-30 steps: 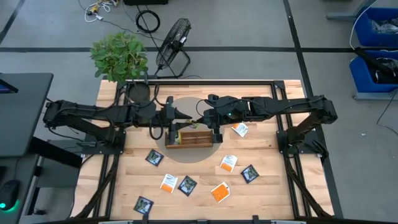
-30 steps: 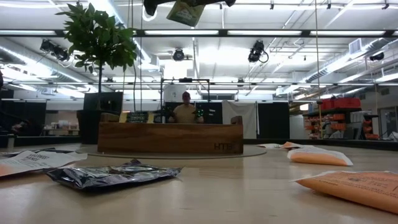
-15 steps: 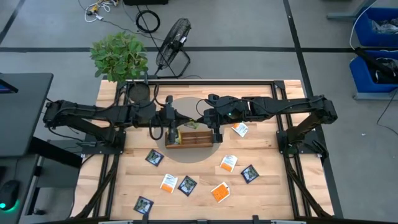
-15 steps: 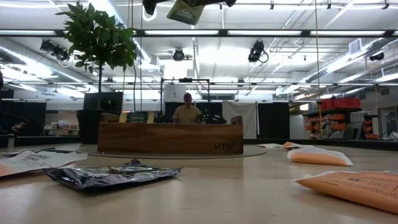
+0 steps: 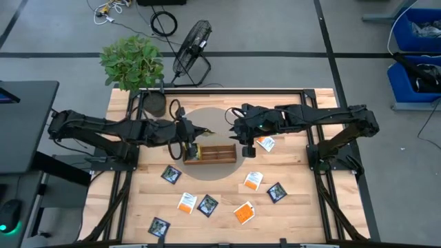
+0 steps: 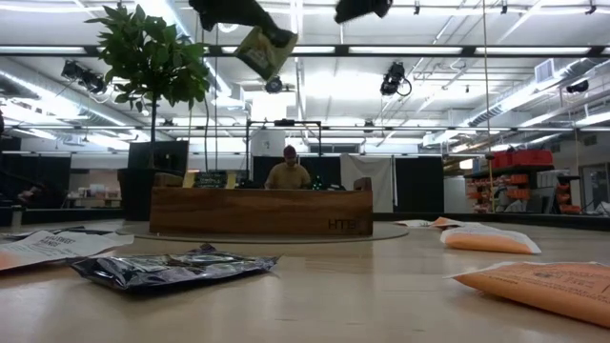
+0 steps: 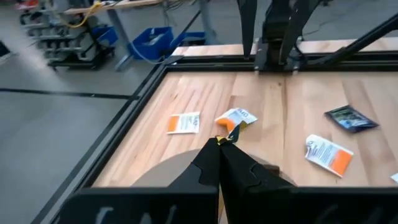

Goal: Pick & Place Tea
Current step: Put the yellow tea bag into the wooden organizer

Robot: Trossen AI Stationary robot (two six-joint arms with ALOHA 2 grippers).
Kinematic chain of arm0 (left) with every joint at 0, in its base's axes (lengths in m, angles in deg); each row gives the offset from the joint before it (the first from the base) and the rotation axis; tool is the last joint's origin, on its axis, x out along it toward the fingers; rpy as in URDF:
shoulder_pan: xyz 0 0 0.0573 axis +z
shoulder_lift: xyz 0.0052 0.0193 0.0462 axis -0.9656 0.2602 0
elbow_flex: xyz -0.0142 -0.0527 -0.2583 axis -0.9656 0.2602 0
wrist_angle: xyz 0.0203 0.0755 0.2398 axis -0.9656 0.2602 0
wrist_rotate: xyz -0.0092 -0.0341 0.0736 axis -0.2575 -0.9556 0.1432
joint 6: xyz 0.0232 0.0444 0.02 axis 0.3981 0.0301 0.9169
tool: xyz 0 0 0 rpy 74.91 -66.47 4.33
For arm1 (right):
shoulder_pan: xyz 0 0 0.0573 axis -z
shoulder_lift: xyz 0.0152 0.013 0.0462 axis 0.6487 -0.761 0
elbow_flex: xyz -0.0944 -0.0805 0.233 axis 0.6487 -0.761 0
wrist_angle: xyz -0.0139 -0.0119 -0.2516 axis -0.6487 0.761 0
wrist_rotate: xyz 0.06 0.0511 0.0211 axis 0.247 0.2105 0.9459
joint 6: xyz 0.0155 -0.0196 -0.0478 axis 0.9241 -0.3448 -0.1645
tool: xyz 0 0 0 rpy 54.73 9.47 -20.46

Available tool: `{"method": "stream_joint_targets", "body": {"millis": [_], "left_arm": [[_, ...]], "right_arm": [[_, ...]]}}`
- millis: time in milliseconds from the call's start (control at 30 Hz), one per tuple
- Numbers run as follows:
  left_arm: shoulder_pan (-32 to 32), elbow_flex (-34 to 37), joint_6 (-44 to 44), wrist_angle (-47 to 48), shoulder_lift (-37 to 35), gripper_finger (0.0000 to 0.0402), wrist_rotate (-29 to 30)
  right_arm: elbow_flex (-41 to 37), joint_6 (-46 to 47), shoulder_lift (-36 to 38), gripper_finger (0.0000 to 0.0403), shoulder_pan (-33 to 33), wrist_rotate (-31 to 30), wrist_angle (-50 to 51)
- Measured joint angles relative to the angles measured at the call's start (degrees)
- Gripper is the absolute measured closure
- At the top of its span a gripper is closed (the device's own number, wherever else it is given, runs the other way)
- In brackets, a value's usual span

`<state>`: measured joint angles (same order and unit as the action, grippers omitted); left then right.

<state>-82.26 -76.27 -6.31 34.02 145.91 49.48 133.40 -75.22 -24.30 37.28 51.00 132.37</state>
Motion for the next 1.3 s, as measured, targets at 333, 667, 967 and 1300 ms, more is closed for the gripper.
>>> {"method": "stream_joint_targets", "body": {"millis": [333,667,967,1300], "left_arm": [[-5.54,10.43,-7.62,-2.03,-6.76,0.0401,11.79],[-7.66,33.14,-13.28,-33.23,-13.98,0.0401,12.00],[-7.69,48.60,-19.64,-56.19,-13.91,0.0401,12.17],[-7.79,52.19,-24.15,-58.73,-13.85,0.0401,13.86]], "right_arm": [[-0.63,5.07,-0.11,0.0264,-3.06,-5.42,4.38],[-0.61,5.29,-0.54,0.0263,-4.11,-5.57,0.25],[-0.61,5.48,-0.92,0.0263,-4.11,-5.57,-2.19],[-0.61,4.83,-0.92,0.0263,-4.08,-5.57,-5.53]]}}
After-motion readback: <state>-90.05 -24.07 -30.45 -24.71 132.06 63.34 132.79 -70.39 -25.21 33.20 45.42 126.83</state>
